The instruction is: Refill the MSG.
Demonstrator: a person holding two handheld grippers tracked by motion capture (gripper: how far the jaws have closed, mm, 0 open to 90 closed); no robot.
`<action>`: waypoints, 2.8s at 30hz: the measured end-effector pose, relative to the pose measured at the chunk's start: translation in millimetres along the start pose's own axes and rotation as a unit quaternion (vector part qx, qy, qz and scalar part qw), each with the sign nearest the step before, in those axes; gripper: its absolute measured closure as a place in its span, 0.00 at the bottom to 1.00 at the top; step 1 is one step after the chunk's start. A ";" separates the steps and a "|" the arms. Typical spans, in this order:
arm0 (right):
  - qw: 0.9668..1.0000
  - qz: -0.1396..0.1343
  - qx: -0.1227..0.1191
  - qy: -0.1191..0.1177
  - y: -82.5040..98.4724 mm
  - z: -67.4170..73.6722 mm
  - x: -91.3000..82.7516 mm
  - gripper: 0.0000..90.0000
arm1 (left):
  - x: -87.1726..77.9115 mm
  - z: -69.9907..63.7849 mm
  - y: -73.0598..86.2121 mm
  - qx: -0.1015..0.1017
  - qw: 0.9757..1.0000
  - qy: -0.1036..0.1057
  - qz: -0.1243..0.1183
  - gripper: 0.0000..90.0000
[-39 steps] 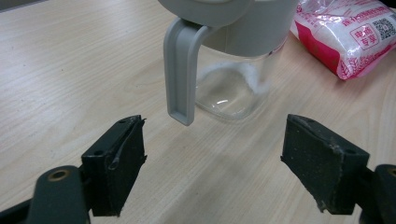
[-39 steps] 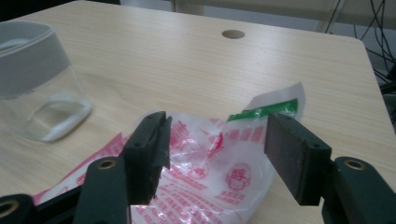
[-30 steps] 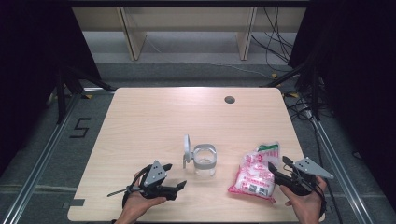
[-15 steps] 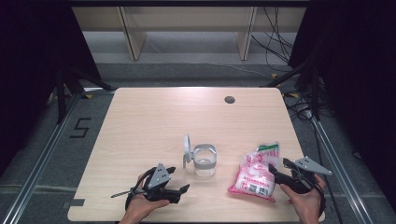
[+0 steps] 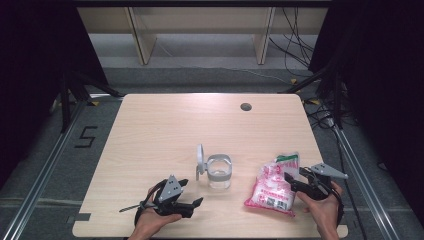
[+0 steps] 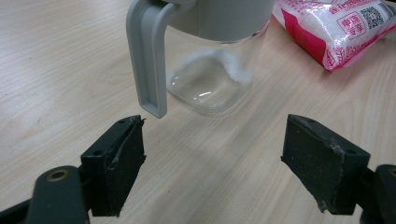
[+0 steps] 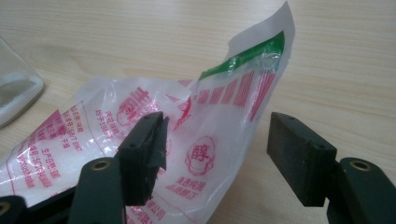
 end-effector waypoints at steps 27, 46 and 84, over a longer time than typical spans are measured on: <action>0.998 0.042 -0.015 -0.035 -3.8 5.5 18.7 0.71 | 2.6 -2.2 2.4 0.010 1.000 0.005 0.006 0.23; 0.997 0.022 -0.047 -0.049 -7.8 6.2 14.9 1.00 | 5.3 -5.3 3.6 0.013 1.000 0.005 0.011 0.24; 0.976 -0.159 -0.105 -0.105 -56.3 65.8 -70.5 1.00 | 113.1 -74.2 -36.7 0.044 0.998 0.029 -0.031 0.29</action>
Point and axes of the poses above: each handheld gripper's, and its own axes: x roughly forward along the jaws, y roughly out of its underside, z roughly to its left, the point moved 2 cm from there along x, roughly forward along the jaws, and after that the axes turned 15 degrees about y, right-handed, at the moved point
